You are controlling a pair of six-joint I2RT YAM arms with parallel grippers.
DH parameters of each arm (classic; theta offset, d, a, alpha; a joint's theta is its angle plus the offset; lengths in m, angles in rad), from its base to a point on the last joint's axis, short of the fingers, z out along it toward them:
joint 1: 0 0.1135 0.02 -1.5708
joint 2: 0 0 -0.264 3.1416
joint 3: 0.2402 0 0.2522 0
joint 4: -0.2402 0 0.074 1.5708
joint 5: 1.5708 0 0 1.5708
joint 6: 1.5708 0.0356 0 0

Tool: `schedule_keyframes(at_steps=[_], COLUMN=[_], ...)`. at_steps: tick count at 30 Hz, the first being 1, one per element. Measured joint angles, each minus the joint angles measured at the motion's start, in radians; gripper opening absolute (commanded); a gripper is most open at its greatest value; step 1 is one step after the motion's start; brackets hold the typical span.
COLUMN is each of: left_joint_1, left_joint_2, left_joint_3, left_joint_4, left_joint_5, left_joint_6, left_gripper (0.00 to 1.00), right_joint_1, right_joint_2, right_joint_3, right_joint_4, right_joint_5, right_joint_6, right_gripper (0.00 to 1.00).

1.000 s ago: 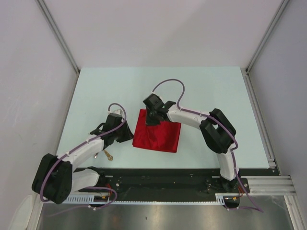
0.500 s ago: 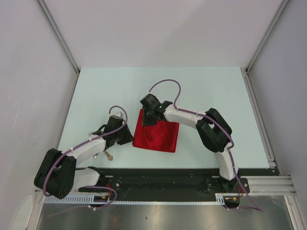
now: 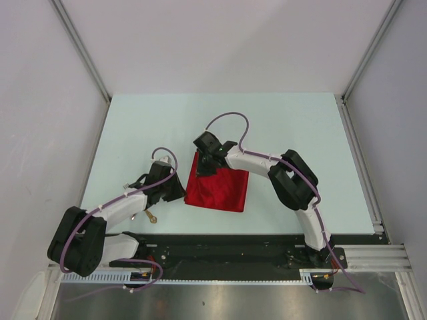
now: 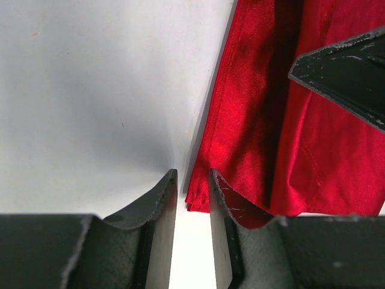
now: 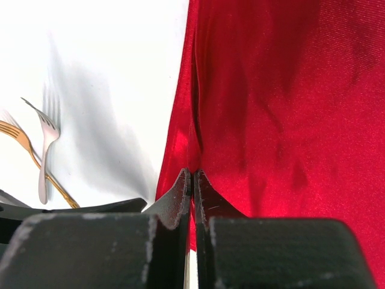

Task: Fold the napkin into a case and place the utensils inside
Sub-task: Fold the rectangle-folded napkin at the center of the board.

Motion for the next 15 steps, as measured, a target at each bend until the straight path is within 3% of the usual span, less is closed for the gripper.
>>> schedule_keyframes(at_steps=[15], left_joint_1=[-0.001], left_joint_2=[0.0], left_joint_3=[-0.013], left_joint_4=[0.013], left_joint_5=[0.001], left_joint_6=[-0.009], left_gripper=[0.32], right_joint_1=[0.0], right_joint_2=[0.011], right_joint_3=[0.005], right_joint_4=[0.009], right_joint_5=[-0.024], right_joint_6=[0.023], right_gripper=[0.0])
